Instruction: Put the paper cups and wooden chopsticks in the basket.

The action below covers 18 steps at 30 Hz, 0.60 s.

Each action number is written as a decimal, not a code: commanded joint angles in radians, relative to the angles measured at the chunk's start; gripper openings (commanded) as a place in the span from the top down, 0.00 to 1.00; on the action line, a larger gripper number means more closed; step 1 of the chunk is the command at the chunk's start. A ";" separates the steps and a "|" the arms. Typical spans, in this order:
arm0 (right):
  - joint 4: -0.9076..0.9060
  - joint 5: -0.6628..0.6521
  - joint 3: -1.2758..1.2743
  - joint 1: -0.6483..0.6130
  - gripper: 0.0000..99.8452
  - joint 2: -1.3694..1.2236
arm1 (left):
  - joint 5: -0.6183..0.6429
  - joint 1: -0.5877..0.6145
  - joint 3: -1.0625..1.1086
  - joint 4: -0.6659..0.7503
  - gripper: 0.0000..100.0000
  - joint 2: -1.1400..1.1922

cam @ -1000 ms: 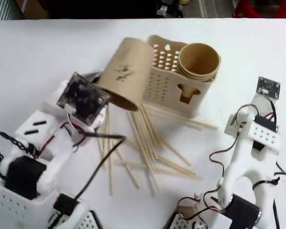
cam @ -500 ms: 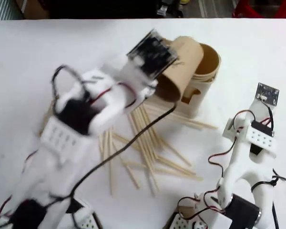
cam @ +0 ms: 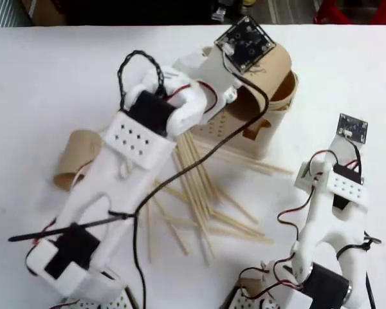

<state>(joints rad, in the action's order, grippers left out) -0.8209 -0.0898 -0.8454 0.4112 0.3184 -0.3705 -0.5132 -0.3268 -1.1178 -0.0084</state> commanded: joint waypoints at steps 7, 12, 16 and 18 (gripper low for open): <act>0.013 0.006 0.006 -0.012 0.98 0.039 | 0.063 -0.002 -0.166 0.006 0.85 0.007; 0.013 0.006 0.006 -0.015 0.98 0.039 | 0.066 -0.002 -0.184 0.069 0.85 0.007; 0.013 0.006 0.006 -0.018 0.98 0.039 | 0.066 -0.002 -0.181 0.137 0.85 0.025; 0.013 0.006 0.006 -0.018 0.98 0.039 | 0.066 -0.002 -0.189 0.173 0.85 0.062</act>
<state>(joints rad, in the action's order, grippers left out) -0.8209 -0.0898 -0.8454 0.4066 0.3184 -0.3168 -0.5148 -0.4649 -1.0242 0.0207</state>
